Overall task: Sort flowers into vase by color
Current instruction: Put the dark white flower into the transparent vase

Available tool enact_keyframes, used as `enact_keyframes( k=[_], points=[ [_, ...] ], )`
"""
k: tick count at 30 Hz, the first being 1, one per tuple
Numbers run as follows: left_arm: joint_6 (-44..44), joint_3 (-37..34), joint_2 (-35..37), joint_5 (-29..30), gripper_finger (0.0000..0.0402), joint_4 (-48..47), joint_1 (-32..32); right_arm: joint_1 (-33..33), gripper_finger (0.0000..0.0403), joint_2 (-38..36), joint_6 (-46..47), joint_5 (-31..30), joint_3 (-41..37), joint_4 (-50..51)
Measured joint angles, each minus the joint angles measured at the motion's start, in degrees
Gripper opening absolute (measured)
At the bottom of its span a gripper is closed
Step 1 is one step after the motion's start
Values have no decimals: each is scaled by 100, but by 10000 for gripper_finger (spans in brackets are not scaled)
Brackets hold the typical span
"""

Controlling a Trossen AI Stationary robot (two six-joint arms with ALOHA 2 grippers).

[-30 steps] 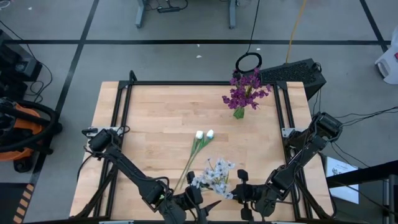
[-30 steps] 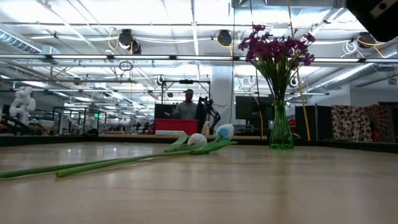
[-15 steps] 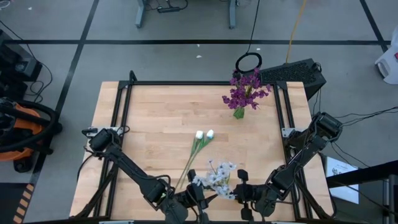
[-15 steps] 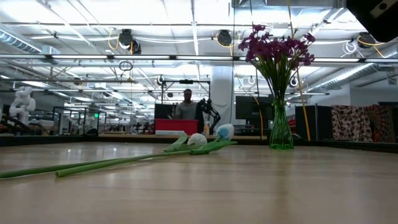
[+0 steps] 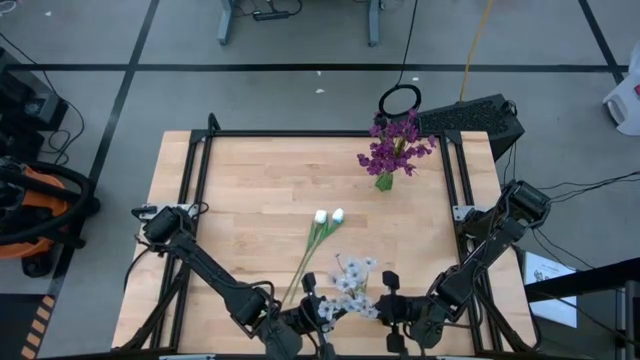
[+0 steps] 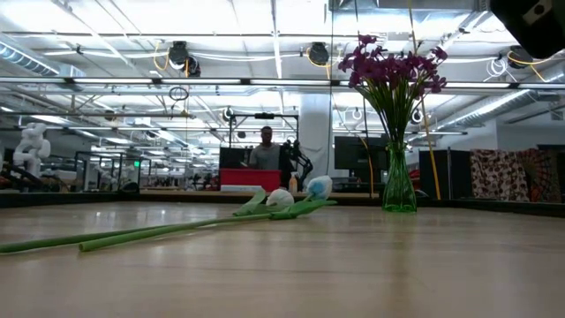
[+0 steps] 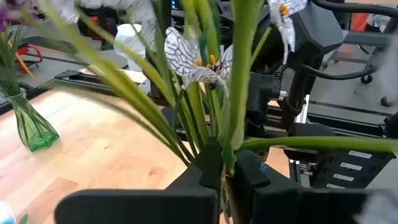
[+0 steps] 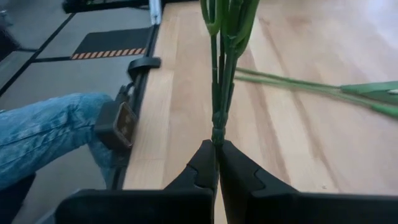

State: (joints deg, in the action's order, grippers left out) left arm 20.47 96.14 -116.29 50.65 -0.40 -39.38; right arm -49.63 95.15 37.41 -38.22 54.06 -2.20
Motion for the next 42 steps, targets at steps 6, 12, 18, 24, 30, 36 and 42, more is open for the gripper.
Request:
enact_keyframes(
  k=[6, 12, 18, 24, 30, 36, 42],
  points=[
    [-318, 2, 1, 1, 12, -20, 0, -72, 41, 2, 59, -410, 0, -15],
    [-638, 2, 228, 18, 13, -156, -10, -74, 137, 2, 111, -388, 2, -17],
    [-643, 2, 686, 673, 13, -914, -158, -74, 206, 2, 104, -379, 2, -12],
    [-580, 4, 1200, 1603, 13, -1619, -517, -74, 232, 2, 100, -365, 2, 36],
    [-444, 4, 1524, 2043, 13, -2145, -916, -74, 233, 2, 96, -362, 2, 35],
    [953, 4, 1741, 2661, 13, -3597, -1334, -74, 233, 2, 96, -356, 2, 35],
    [2348, 4, 1880, 2925, 13, -4805, -1769, -74, 233, 2, 96, -357, 2, 33]
  ],
)
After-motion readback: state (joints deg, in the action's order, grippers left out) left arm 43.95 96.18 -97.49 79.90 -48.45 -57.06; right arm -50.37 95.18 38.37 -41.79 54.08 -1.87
